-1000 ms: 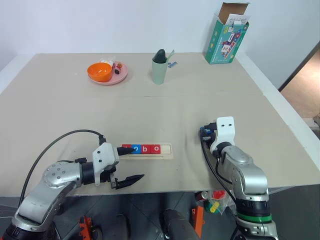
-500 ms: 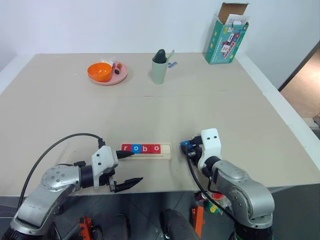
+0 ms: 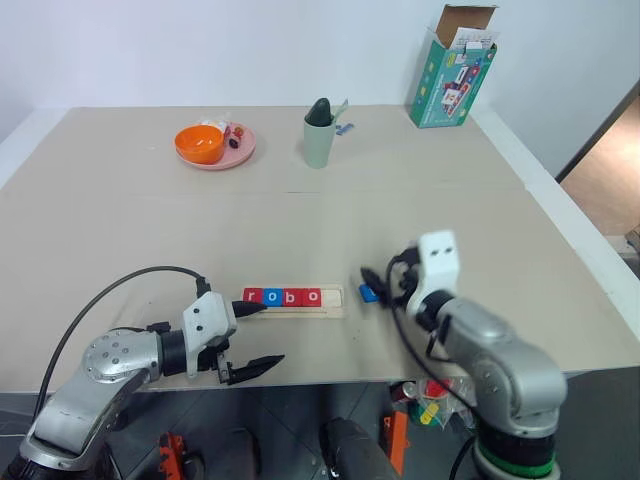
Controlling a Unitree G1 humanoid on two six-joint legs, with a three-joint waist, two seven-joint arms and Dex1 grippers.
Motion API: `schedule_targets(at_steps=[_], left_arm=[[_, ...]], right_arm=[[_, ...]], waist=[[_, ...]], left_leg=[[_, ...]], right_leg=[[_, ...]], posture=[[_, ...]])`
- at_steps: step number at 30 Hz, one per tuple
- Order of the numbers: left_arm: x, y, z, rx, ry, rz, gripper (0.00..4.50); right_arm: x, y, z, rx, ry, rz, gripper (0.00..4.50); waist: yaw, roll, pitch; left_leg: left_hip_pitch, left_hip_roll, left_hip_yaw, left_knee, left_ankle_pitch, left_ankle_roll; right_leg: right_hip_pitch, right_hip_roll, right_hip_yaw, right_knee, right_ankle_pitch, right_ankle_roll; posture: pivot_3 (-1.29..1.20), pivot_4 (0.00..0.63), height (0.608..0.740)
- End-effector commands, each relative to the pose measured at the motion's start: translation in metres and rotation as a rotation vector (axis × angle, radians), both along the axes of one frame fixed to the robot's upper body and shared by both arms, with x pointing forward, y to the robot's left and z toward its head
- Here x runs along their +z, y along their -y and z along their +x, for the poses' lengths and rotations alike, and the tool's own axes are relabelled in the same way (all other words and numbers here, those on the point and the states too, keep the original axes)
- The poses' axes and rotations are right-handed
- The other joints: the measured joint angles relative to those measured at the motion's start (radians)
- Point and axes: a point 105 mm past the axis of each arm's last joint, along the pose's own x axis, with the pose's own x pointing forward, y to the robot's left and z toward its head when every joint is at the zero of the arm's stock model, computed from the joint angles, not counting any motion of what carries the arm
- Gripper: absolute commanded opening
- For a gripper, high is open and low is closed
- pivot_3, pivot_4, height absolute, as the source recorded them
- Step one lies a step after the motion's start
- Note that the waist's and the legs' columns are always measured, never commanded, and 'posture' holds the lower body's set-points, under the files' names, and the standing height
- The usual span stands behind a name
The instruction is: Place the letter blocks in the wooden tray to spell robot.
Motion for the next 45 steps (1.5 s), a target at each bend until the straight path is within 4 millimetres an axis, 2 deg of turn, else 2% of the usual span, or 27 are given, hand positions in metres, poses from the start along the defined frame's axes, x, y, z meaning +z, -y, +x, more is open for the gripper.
schedule_targets(at_steps=[1, 3, 5, 8, 11, 17, 21, 25, 28, 29, 31, 34, 36, 41, 45], left_arm=[[0.008, 0.002, 0.002, -0.018, 0.048, 0.002, 4.5], [0.009, 0.004, 0.004, -0.027, 0.055, -0.006, 4.5], [0.009, 0.007, 0.005, -0.041, 0.063, -0.014, 4.5], [0.01, 0.011, 0.004, -0.055, 0.065, -0.029, 4.5], [0.009, 0.012, 0.002, -0.055, 0.065, -0.027, 4.5], [0.008, 0.009, 0.0, -0.036, 0.066, -0.019, 4.5], [0.008, 0.008, -0.002, -0.026, 0.066, -0.015, 4.5], [0.008, 0.007, -0.003, -0.017, 0.063, -0.014, 4.5], [0.01, 0.006, -0.002, -0.013, 0.064, -0.018, 4.5], [0.011, 0.006, -0.002, -0.011, 0.065, -0.023, 4.5], [0.012, 0.007, -0.002, -0.012, 0.062, -0.037, 4.5], [0.014, 0.008, -0.001, -0.008, 0.055, -0.059, 4.5], [0.015, 0.007, -0.001, -0.001, 0.053, -0.071, 4.5], [0.011, 0.004, 0.0, 0.016, 0.05, -0.063, 4.5], [0.009, 0.003, -0.001, 0.022, 0.047, -0.061, 4.5]], right_arm=[[0.029, -0.005, -0.001, 0.253, 0.06, -0.053, 4.46], [0.023, 0.0, 0.004, 0.407, 0.026, -0.161, 4.46], [0.01, -0.001, -0.001, 0.593, -0.002, -0.263, 4.46], [-0.022, 0.007, 0.005, 0.8, -0.066, -0.363, 4.46], [-0.043, 0.016, 0.01, 0.944, -0.094, -0.439, 4.46], [-0.046, 0.019, 0.031, 1.017, -0.065, -0.456, 4.46], [-0.05, 0.015, 0.035, 1.044, -0.037, -0.448, 4.46], [-0.055, 0.012, 0.032, 1.085, -0.039, -0.444, 3.38], [-0.058, 0.01, 0.03, 1.097, -0.029, -0.429, 2.16], [-0.059, 0.01, 0.029, 1.097, -0.035, -0.417, 1.97], [-0.061, 0.011, 0.028, 1.098, -0.025, -0.422, 1.23], [-0.058, 0.01, 0.027, 1.091, -0.005, -0.419, 1.21], [-0.048, 0.007, 0.028, 1.069, 0.012, -0.399, 1.21], [-0.014, -0.011, 0.018, 1.087, 0.052, -0.324, 1.21], [-0.01, -0.03, 0.007, 1.107, 0.043, -0.326, 1.21]], waist=[[0.0, 0.0, 0.0], [0.0, 0.0, 0.0], [0.002, 0.0, 0.0], [0.0, -0.001, 0.0], [-0.003, 0.0, 0.001], [-0.006, 0.0, 0.001], [-0.003, 0.0, 0.001], [0.001, 0.0, 0.001], [0.001, 0.0, 0.001], [0.001, 0.0, 0.001], [0.001, 0.0, 0.001], [0.001, 0.0, 0.001], [0.001, 0.0, 0.001], [0.0, 0.001, 0.001], [0.002, 0.001, 0.001]], left_leg=[[0.0, 0.0, 0.0, 0.0, 0.0, 0.0], [0.0, 0.0, -0.001, -0.001, 0.0, 0.0], [0.0, 0.0, -0.001, -0.001, 0.0, 0.0], [0.001, 0.0, 0.0, -0.002, -0.001, 0.002], [0.001, 0.0, 0.0, -0.002, -0.002, 0.003], [0.002, 0.0, 0.0, -0.002, -0.002, 0.003], [0.002, 0.0, 0.0, -0.001, -0.002, 0.002], [0.002, 0.0, 0.0, -0.001, -0.002, 0.002], [0.002, 0.0, 0.0, -0.001, -0.002, 0.002], [0.003, 0.0, 0.0, -0.001, -0.002, 0.002], [0.003, 0.0, 0.0, -0.001, -0.001, 0.002], [0.003, 0.0, 0.0, -0.001, -0.001, 0.002], [0.003, 0.0, 0.0, -0.001, -0.001, 0.002], [0.003, 0.001, -0.001, -0.001, -0.001, 0.002], [0.003, 0.001, -0.002, -0.001, -0.001, 0.002]], right_leg=[[0.0, 0.0, 0.0, 0.0, 0.0, 0.0], [0.001, 0.0, -0.001, -0.001, 0.0, 0.0], [0.001, 0.0, -0.001, -0.001, -0.001, 0.0], [0.001, 0.0, -0.001, -0.002, -0.001, 0.001], [0.001, 0.001, -0.001, -0.002, 0.001, 0.005], [0.001, 0.002, 0.0, -0.001, 0.002, 0.006], [0.002, 0.001, -0.001, -0.001, 0.002, 0.006], [0.002, 0.0, 0.0, -0.001, 0.002, 0.006], [0.002, 0.001, 0.0, -0.001, 0.003, 0.006], [0.002, 0.001, 0.0, -0.001, 0.003, 0.006], [0.003, 0.001, 0.0, -0.001, 0.003, 0.006], [0.003, 0.001, 0.0, -0.001, 0.003, 0.006], [0.003, 0.001, 0.0, -0.001, 0.003, 0.006], [0.002, 0.001, 0.0, 0.0, 0.004, 0.006], [0.003, 0.002, -0.002, 0.0, 0.003, 0.006]], posture=[[0.0, 0.15, 0.74], [0.0, 0.15, 0.74], [0.0, 0.15, 0.74], [0.0, 0.15, 0.74], [0.0, 0.15, 0.74], [0.0, 0.15, 0.74], [0.0, 0.15, 0.74], [0.0, 0.15, 0.74], [0.0, 0.15, 0.74], [0.0, 0.15, 0.74], [0.0, 0.15, 0.74], [0.0, 0.15, 0.74], [0.0, 0.15, 0.74], [0.0, 0.15, 0.74], [0.0, 0.15, 0.74]])
